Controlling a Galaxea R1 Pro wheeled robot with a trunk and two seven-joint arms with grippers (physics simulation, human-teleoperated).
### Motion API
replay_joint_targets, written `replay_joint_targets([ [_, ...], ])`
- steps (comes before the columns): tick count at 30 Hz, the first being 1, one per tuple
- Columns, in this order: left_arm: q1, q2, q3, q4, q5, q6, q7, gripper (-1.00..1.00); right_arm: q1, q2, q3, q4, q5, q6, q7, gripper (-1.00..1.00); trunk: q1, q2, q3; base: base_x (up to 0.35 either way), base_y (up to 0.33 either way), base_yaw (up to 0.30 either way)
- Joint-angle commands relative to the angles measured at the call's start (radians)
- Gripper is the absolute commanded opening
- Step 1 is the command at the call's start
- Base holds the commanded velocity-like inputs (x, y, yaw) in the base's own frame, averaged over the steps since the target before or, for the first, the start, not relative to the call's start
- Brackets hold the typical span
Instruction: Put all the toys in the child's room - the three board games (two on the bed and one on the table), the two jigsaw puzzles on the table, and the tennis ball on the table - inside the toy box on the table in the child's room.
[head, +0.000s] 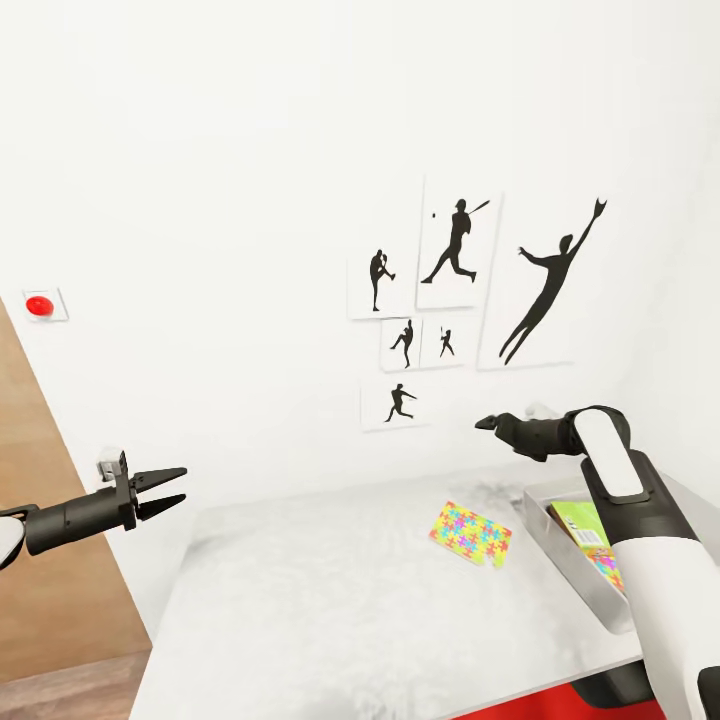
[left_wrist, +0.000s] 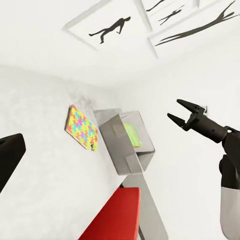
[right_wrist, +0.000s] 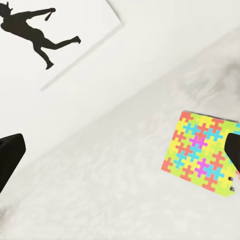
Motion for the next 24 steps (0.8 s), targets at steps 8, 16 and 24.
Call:
replay_joint_targets([
  [8,0.0,0.001,0.001,0.0,-0.002,0.006,-0.006,1.0,0.0,0.0,0.0,0.001,-0.011,0.002,-0.011,1.0,0.0,-0.001,-0.001,0.0,0.0,0.0],
  [16,0.0,0.011,0.001,0.0,0.005,0.008,-0.021,1.0,-0.011,0.015,-0.003,0.163,0.056,-0.003,-0.022,1.0,0.0,-0.001,-0.001,0.0,0.0,0.0],
  [24,0.016,0.049,0.0,0.002,-0.004,0.007,-0.188,1.0,-0.122,0.073,-0.003,0.411,0.184,-0.109,-0.024,1.0,0.0,-0.001,-0.001,0.0,0.0,0.0],
])
